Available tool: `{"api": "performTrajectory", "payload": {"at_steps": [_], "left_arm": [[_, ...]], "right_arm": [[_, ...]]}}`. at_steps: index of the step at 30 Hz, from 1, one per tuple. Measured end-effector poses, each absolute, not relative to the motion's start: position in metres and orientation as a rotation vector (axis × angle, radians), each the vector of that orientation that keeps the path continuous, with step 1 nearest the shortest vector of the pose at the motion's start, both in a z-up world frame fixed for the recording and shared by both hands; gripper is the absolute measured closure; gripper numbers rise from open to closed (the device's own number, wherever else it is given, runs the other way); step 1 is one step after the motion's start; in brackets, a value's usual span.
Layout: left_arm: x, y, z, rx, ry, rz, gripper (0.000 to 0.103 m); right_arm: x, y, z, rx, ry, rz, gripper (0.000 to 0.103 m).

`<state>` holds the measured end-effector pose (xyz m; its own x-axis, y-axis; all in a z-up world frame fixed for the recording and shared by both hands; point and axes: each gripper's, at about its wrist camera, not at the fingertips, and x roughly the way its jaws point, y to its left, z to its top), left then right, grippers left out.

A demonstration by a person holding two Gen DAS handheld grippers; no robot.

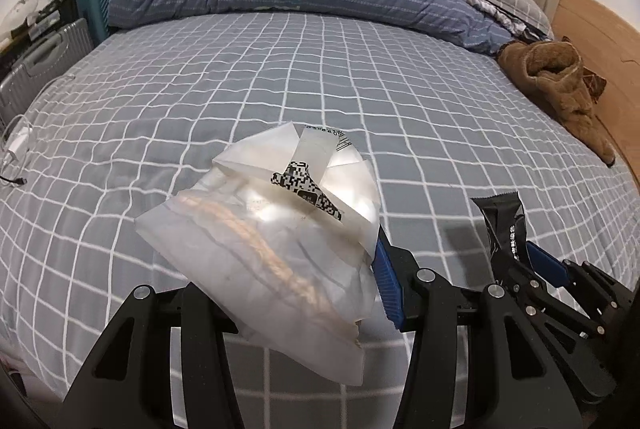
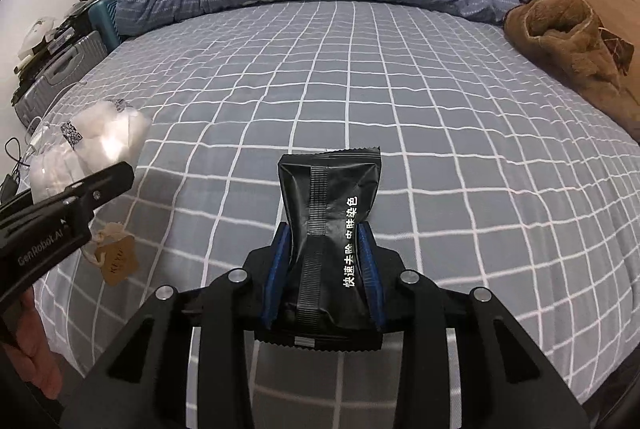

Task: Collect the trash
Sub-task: 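Lift the clear bag and black packet and carry them over the bin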

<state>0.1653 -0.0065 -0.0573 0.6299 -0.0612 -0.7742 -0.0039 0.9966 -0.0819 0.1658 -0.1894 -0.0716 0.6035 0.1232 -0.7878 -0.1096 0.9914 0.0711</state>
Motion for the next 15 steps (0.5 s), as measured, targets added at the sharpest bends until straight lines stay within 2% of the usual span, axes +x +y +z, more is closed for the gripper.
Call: {"api": "performTrajectory", "payload": {"at_steps": [15], "left_arm": [[0.099,-0.023,-0.045,-0.07,0.881,-0.072,0.054]], "right_arm": [[0.099,-0.197,-0.048,0.037,0.879,0.136,0.07]]}}
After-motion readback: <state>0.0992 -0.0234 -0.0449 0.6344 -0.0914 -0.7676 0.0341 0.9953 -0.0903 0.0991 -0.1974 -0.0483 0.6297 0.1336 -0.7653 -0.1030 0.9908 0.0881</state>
